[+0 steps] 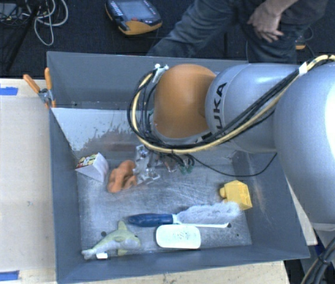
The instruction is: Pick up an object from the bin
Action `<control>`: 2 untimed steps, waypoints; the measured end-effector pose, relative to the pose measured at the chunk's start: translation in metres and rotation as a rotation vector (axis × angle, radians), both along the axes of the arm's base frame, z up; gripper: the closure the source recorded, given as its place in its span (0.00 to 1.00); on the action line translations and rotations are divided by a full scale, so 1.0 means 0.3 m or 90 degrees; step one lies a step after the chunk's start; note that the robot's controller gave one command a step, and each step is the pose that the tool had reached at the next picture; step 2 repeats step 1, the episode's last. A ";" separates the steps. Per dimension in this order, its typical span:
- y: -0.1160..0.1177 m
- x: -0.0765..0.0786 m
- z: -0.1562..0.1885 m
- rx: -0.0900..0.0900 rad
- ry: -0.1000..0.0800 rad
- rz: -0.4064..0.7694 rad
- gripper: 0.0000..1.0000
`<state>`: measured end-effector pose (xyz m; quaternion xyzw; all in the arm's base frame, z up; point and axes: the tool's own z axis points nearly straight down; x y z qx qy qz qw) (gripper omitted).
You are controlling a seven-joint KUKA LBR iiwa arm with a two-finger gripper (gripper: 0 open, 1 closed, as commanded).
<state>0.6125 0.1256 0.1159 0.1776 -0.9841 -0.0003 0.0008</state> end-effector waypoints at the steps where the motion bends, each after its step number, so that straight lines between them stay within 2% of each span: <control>1: 0.003 0.010 0.042 0.000 0.000 0.003 1.00; 2: 0.003 0.010 0.042 0.000 0.000 0.003 1.00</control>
Offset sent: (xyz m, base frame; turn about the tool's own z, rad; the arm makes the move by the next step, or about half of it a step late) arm -0.0011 -0.0395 0.0118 -0.1975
